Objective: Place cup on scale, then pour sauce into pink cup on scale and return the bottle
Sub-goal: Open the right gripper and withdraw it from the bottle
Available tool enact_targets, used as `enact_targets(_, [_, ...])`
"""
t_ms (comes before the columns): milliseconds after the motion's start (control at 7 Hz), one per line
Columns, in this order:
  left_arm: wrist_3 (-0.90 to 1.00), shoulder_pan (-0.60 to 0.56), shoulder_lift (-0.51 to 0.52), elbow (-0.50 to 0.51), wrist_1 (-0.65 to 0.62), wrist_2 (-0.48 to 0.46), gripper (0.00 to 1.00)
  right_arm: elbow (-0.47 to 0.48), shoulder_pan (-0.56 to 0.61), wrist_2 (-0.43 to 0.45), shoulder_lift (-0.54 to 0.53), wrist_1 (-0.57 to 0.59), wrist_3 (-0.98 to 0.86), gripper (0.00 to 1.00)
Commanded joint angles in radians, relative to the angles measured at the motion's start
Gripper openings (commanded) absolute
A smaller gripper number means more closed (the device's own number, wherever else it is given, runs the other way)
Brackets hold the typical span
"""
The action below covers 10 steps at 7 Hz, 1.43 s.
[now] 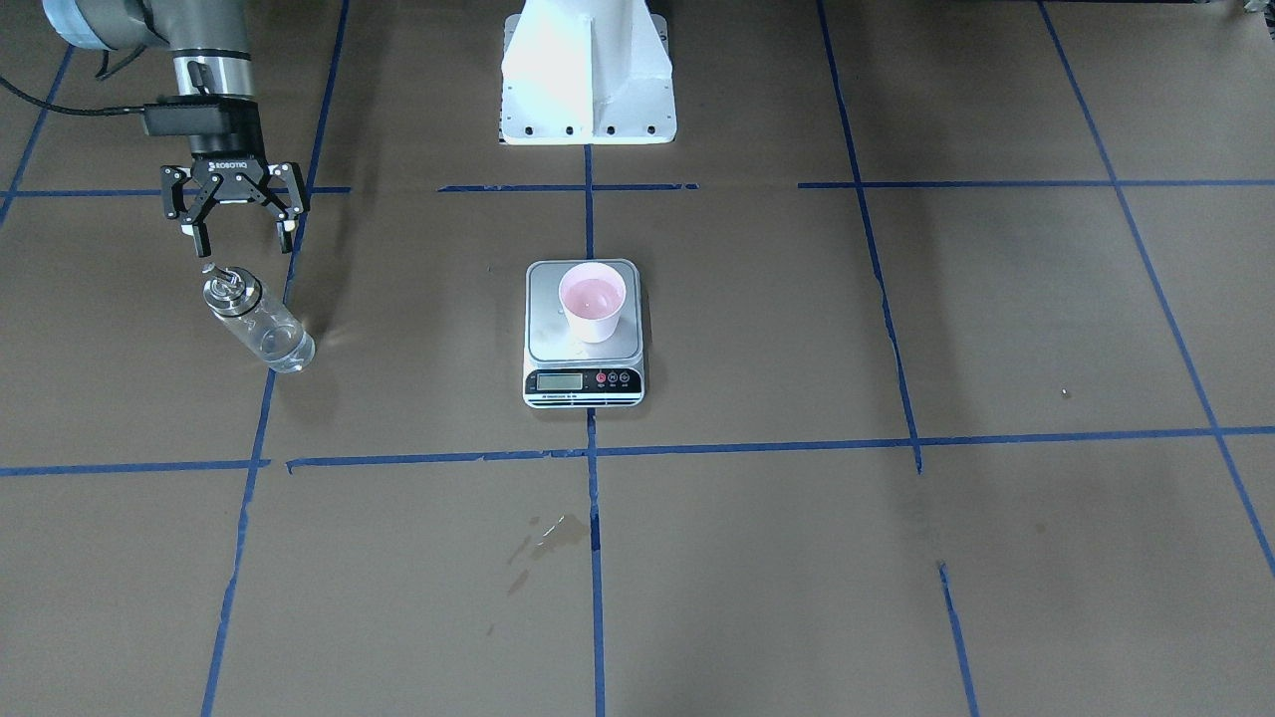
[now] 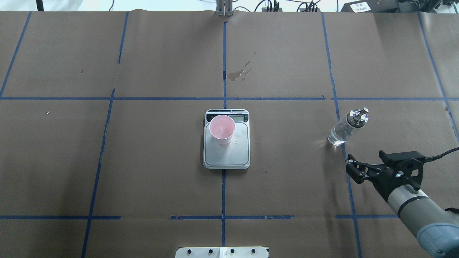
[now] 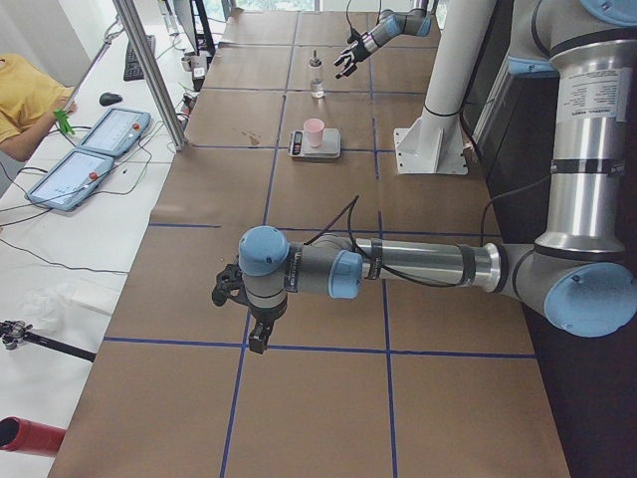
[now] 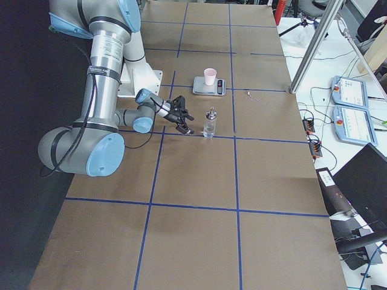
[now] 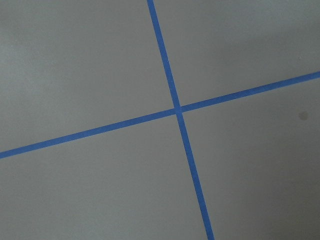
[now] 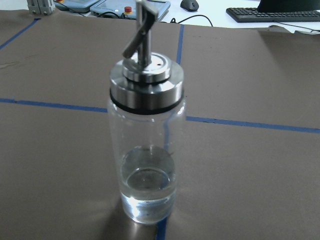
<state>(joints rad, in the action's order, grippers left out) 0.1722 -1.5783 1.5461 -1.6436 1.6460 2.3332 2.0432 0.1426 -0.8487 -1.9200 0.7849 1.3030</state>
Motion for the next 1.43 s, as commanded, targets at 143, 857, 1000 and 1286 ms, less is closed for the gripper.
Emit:
enact_targets(143, [0.000, 0.000, 0.002, 0.001, 0.000, 0.000, 1.00, -0.037, 0.370, -0.473, -0.056, -0.173, -0.280, 1.00])
enact_targets(857, [0.001, 0.000, 0.003, -0.001, 0.000, 0.002, 1.00, -0.109, 1.250, -1.412, 0.011, 0.088, -0.905, 1.00])
enact_targets(1000, [0.001, 0.001, 0.006, 0.001, -0.002, 0.000, 1.00, -0.109, 1.337, -1.449, 0.047, 0.267, -1.076, 1.00])
enact_targets(1286, [0.001, 0.000, 0.005, 0.002, 0.000, 0.000, 1.00, -0.127, 1.371, -1.443, 0.161, 0.667, -1.229, 1.00])
